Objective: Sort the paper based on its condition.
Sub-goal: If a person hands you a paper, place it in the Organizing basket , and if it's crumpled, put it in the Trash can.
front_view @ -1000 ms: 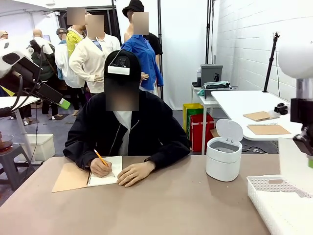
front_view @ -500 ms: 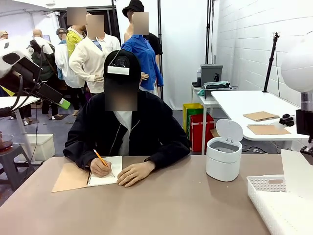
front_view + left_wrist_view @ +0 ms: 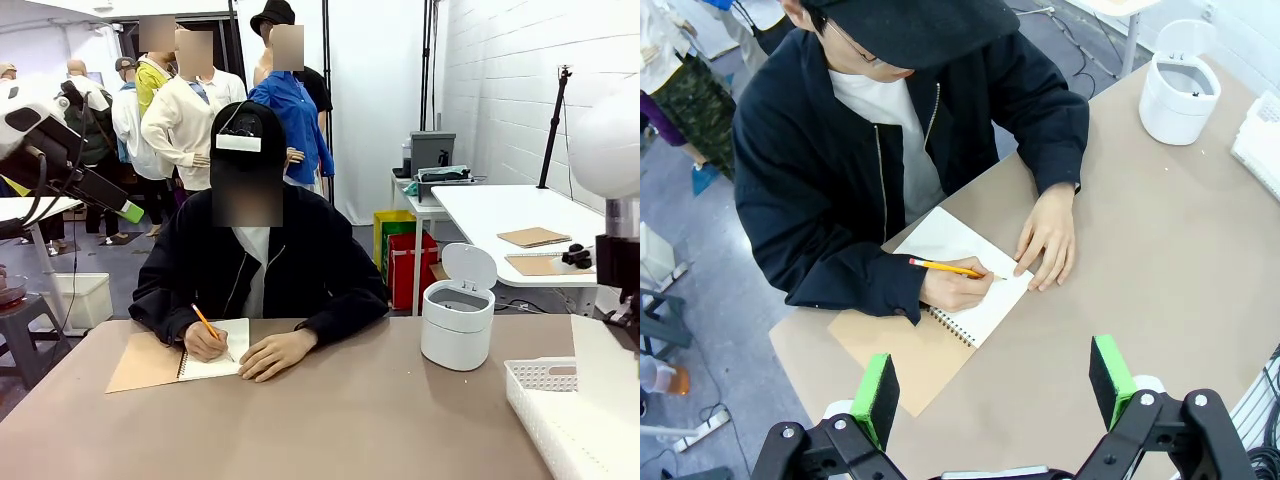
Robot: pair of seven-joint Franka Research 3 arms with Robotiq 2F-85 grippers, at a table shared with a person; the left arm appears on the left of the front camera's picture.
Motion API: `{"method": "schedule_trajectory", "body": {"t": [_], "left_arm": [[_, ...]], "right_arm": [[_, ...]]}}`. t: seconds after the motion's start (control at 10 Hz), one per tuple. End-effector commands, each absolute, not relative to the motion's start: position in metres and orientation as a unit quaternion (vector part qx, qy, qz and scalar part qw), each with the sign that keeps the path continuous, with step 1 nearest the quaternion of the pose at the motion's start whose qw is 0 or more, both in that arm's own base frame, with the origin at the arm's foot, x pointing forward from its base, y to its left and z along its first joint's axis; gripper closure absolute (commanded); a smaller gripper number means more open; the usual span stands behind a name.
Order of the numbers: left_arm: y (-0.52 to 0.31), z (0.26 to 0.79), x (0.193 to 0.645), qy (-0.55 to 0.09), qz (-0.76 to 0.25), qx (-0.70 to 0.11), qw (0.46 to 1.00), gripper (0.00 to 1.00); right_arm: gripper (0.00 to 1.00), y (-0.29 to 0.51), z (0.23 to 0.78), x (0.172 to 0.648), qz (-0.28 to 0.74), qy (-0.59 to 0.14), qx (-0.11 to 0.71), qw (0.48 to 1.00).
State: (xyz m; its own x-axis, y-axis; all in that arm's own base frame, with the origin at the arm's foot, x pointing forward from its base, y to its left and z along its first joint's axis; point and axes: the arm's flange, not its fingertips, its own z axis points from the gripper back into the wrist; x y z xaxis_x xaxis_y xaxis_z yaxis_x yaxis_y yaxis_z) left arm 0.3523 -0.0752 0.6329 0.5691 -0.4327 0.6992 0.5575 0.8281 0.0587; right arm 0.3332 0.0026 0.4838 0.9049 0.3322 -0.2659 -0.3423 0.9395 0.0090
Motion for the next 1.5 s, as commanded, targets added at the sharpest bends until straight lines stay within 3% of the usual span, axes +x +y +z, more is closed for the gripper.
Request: {"method": "schedule_trajectory", "body": {"t": [0.0, 1.1, 1.4], "left_arm": [[-0.074, 0.634, 0.353, -0.373, -0.279, -0.084, 0.881, 0.0], [-0.074, 0.634, 0.353, -0.373, -0.279, -0.084, 0.881, 0.0], [-0.074, 0.634, 0.353, -0.373, -0.279, -0.084, 0.881, 0.0]], "right_arm": [[1.0, 0.011, 0.464, 0.317, 0.154, 0.108, 0.014, 0.982], [1.0, 0.032, 0.422, 0.286, 0.124, 0.003, -0.014, 0.992], [1.0, 0.029, 0.4, 0.288, 0.099, 0.015, -0.018, 0.995]]}}
